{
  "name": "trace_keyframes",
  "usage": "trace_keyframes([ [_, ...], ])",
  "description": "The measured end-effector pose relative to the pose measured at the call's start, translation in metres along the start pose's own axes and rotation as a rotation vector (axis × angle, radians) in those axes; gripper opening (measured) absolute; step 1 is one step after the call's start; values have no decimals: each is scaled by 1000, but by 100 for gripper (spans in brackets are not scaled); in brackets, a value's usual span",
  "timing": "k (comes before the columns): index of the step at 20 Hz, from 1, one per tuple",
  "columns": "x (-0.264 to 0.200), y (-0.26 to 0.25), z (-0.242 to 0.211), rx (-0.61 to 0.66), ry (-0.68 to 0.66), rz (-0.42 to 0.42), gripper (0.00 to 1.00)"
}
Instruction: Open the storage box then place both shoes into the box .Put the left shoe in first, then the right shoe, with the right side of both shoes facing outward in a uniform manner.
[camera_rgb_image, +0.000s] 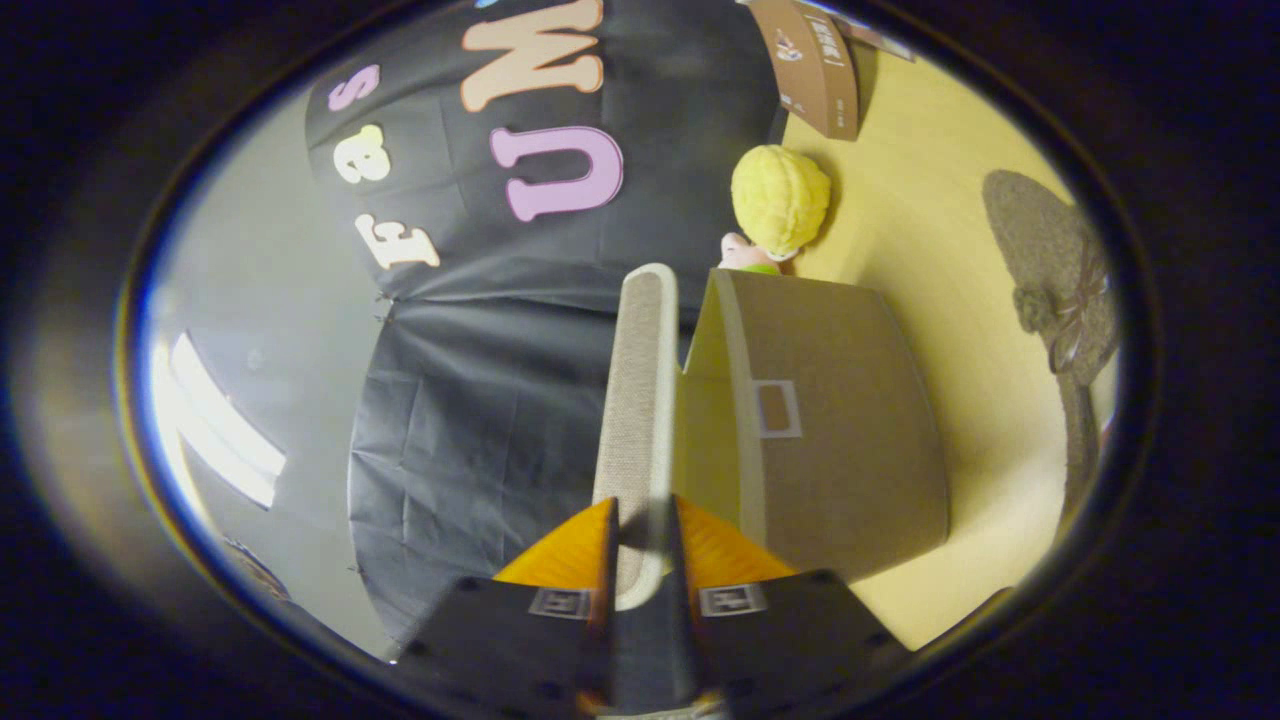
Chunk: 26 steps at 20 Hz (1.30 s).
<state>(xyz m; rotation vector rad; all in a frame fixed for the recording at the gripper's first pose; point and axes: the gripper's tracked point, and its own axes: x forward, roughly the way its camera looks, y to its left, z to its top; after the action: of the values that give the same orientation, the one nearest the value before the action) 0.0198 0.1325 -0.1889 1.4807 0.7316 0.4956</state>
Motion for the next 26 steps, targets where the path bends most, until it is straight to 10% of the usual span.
trace_keyframes([
  [2,7,7,-8,-70,5,-32,4],
  [26,144,124,-117,-454,93,-46,5],
])
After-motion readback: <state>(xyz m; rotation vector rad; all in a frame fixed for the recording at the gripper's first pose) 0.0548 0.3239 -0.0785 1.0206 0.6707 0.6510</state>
